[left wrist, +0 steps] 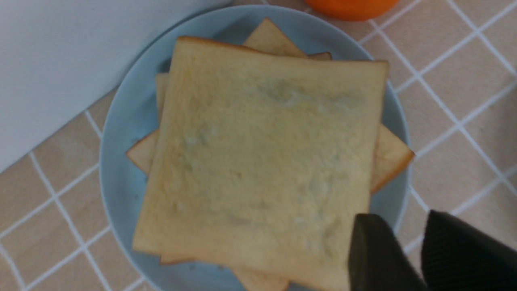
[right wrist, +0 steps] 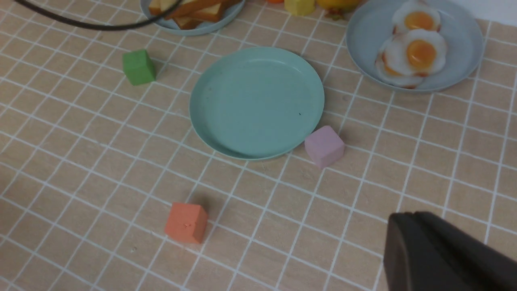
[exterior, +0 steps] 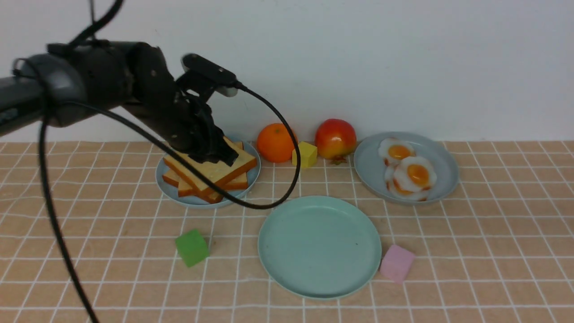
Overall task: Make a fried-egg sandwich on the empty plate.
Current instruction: Use the left arm to grab a slice of bread, then use the left arm to put a slice of bread into the empty plate in the middle
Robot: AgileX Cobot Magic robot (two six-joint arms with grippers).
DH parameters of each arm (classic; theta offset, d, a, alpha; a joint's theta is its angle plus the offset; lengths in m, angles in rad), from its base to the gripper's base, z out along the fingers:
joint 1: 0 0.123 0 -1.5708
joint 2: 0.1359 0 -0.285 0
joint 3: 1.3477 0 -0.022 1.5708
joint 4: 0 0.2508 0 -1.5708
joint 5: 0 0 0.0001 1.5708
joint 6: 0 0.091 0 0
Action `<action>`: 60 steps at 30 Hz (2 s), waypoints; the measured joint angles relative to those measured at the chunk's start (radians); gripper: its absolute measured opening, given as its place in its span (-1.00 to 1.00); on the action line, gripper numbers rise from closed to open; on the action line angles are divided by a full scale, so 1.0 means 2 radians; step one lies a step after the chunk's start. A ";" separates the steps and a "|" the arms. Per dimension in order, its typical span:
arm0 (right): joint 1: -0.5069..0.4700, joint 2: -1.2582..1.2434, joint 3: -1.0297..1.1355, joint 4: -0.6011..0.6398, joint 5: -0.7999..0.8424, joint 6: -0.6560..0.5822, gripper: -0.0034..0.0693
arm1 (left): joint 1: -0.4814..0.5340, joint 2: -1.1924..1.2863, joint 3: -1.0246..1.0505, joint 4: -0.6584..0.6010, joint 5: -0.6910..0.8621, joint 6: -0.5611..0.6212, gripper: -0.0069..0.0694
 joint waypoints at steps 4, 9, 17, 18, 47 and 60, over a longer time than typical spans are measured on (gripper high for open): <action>0.000 0.000 0.000 0.004 -0.001 -0.001 -0.90 | 0.000 0.035 -0.012 0.001 -0.018 0.000 0.18; 0.000 0.000 0.000 0.010 -0.002 -0.001 -0.89 | 0.000 0.073 -0.014 0.005 -0.040 0.001 0.35; 0.000 0.000 0.000 0.029 -0.001 -0.002 -0.87 | 0.000 0.084 -0.020 0.022 -0.053 -0.018 0.07; 0.000 0.000 0.000 0.032 -0.001 -0.002 -0.87 | 0.000 0.084 -0.020 0.023 -0.053 -0.020 -0.02; 0.000 -0.004 0.000 0.036 0.030 -0.003 -0.80 | -0.237 -0.059 0.095 0.061 0.007 -0.050 -0.68; 0.000 -0.004 -0.002 0.036 0.057 -0.004 -0.76 | -0.264 -0.001 0.101 0.184 -0.065 -0.107 -0.63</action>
